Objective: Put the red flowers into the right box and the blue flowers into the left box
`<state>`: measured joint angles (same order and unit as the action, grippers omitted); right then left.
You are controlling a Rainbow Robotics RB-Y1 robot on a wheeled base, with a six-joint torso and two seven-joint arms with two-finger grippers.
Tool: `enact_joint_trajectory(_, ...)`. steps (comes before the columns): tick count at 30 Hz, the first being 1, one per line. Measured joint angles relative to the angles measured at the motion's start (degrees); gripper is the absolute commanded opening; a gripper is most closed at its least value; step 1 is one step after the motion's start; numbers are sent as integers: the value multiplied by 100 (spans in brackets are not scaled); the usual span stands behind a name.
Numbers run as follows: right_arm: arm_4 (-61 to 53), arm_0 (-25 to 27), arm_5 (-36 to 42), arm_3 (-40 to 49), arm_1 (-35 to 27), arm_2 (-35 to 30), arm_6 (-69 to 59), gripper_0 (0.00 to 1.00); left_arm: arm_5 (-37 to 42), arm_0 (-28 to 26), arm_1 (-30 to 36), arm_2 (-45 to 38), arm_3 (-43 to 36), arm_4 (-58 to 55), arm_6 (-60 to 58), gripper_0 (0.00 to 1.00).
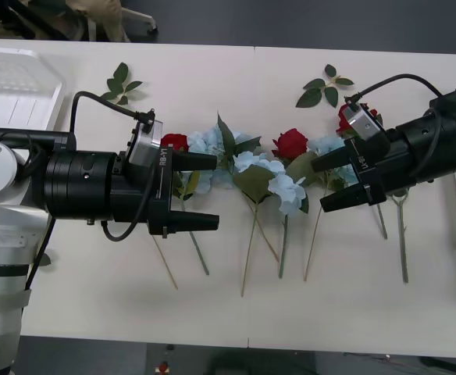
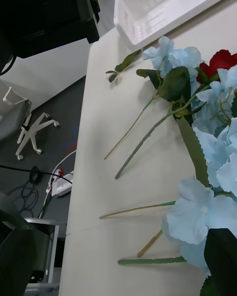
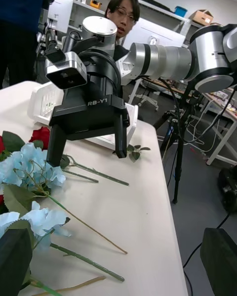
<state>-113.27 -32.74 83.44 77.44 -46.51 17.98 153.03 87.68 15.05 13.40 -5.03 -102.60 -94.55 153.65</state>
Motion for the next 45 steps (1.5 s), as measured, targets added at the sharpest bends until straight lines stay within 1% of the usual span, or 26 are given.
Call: enact_joint_trajectory(45, 0, 0, 0, 0, 0, 0, 0, 100, 0, 0, 0, 0, 0, 0, 0, 100)
